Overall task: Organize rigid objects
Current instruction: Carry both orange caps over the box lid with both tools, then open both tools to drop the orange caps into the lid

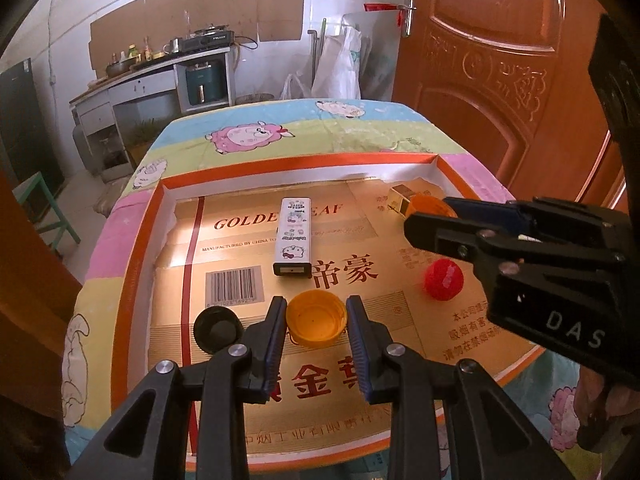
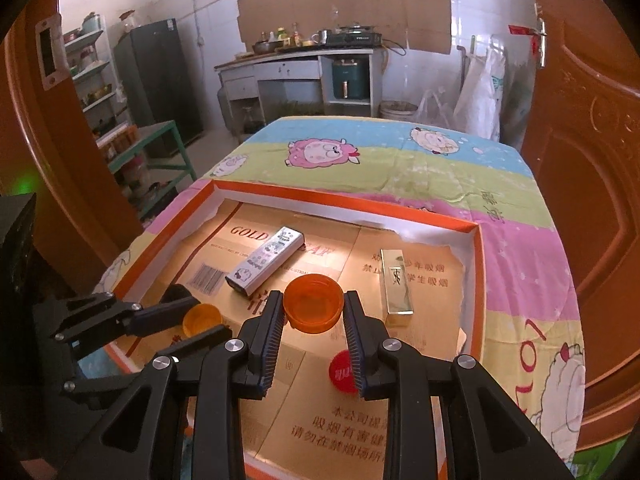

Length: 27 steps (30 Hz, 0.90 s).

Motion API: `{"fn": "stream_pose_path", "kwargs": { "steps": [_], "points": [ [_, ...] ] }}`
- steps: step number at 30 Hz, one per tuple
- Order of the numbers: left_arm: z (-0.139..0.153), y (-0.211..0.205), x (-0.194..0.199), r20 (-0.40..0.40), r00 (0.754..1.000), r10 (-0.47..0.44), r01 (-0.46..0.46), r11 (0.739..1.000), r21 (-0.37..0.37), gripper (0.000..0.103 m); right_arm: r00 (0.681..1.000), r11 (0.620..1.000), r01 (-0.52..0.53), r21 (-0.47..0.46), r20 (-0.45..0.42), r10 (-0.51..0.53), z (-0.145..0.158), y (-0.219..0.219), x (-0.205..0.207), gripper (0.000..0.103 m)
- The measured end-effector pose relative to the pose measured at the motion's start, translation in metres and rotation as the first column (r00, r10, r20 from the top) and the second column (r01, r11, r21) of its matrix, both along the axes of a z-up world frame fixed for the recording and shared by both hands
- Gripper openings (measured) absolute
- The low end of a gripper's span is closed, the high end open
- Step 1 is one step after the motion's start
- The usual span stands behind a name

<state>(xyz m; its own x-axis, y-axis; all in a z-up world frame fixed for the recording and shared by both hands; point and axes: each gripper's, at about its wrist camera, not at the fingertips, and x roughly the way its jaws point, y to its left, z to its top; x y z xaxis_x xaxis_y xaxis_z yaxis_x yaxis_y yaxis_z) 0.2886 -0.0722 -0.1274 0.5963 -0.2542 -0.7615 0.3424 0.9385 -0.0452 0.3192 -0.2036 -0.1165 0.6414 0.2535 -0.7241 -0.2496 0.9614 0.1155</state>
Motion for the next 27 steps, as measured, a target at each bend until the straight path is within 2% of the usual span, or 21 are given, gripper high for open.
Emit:
{"fn": "stream_pose_path", "kwargs": {
  "steps": [27],
  "points": [
    [-0.017, 0.001, 0.011, -0.030, 1.000, 0.000, 0.000, 1.000, -0.003, 0.031, 0.996, 0.999, -0.028, -0.029, -0.083, 0.026, -0.032, 0.011, 0.037, 0.030]
  ]
}}
